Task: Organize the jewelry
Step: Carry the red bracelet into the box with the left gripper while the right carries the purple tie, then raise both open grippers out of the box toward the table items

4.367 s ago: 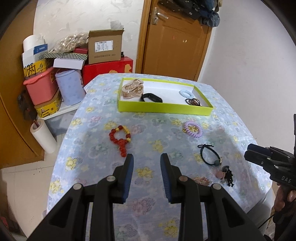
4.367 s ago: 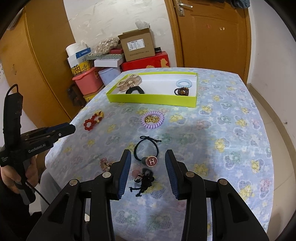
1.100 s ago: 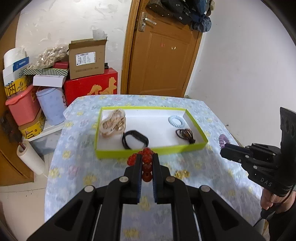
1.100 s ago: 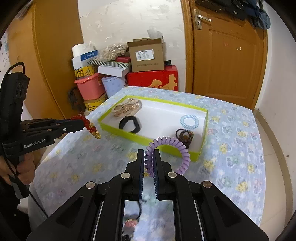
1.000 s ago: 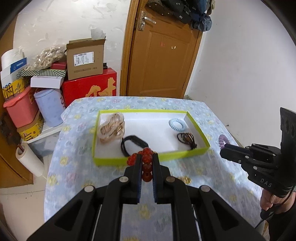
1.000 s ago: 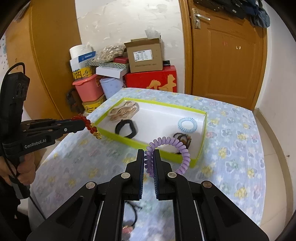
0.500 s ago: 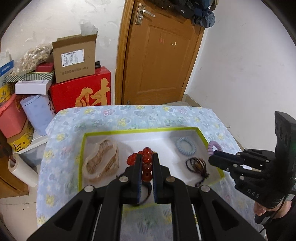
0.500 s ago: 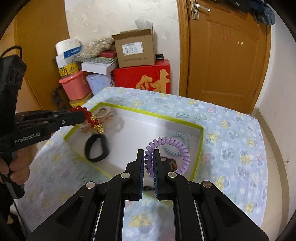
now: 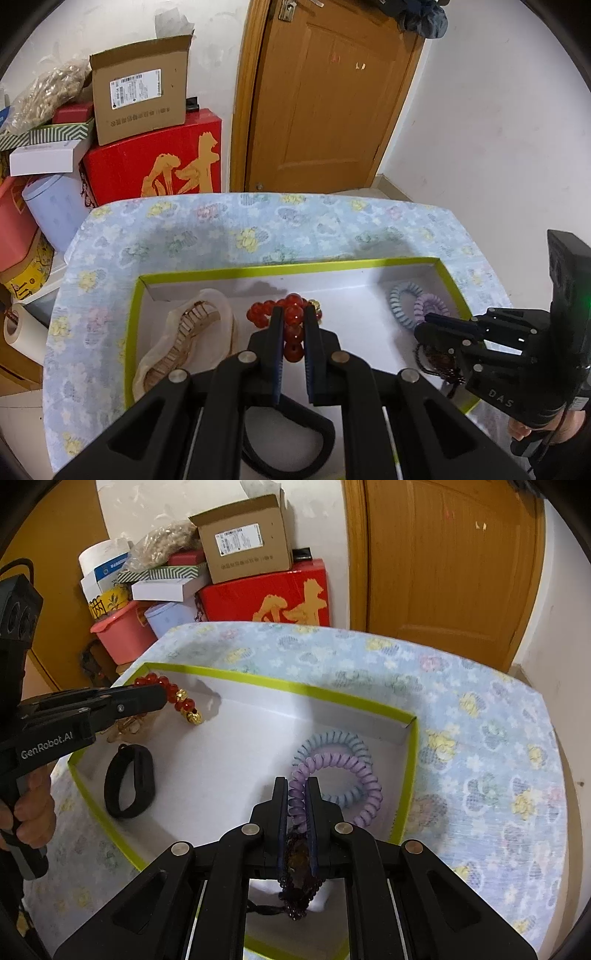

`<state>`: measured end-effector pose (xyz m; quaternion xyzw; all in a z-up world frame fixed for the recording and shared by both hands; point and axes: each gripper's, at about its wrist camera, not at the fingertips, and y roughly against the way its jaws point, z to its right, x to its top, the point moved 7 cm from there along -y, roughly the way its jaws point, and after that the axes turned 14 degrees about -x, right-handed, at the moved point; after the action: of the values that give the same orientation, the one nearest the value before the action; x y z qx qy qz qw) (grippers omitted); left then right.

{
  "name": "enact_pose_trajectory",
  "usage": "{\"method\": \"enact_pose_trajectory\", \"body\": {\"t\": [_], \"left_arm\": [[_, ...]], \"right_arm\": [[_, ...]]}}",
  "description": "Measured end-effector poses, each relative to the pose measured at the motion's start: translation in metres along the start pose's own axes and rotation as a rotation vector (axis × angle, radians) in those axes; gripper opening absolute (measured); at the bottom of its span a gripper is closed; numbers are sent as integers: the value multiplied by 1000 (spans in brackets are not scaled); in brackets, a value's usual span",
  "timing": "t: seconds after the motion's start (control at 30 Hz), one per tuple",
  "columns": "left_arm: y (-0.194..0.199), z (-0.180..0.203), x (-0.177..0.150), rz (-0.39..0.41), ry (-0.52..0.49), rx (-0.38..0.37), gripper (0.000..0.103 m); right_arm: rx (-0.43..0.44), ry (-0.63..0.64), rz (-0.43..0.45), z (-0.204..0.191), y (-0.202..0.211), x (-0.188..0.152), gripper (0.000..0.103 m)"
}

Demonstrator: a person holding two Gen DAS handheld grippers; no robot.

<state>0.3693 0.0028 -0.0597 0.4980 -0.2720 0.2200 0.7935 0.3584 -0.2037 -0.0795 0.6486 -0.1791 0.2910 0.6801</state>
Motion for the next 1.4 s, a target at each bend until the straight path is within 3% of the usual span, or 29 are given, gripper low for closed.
{"method": "enact_pose_trajectory", "body": {"t": [0.2, 0.3, 0.37, 0.43, 0.47, 0.53, 0.6, 1.07, 1.4], "left_arm": [[-9, -3, -1, -17, -6, 7, 10], [-10, -3, -3, -25, -1, 3, 10], [-9, -1, -5, -23, -7, 2, 10], [-9, 0, -6, -33, -13, 10, 11], [-8, 0, -7, -36, -15, 13, 13], [-7, 1, -8, -36, -23, 19, 27], [-3, 4, -9, -29, -27, 11, 34], [54, 30, -26, 31, -37, 28, 34], [108, 58, -69, 50, -48, 57, 34]], "right_arm": [[4, -11, -15, 0, -1, 1, 12], [7, -8, -17, -2, 0, 1, 22], [0, -3, -15, -3, 2, -1, 38], [5, -3, -10, -4, 5, -2, 42], [7, -5, -8, -5, 6, -2, 42], [6, -5, -5, -6, 9, -3, 42], [6, 1, 0, -7, 13, -5, 42], [-8, -52, 59, -1, 69, -25, 42], [-30, -96, 137, -6, 137, -66, 42]]}}
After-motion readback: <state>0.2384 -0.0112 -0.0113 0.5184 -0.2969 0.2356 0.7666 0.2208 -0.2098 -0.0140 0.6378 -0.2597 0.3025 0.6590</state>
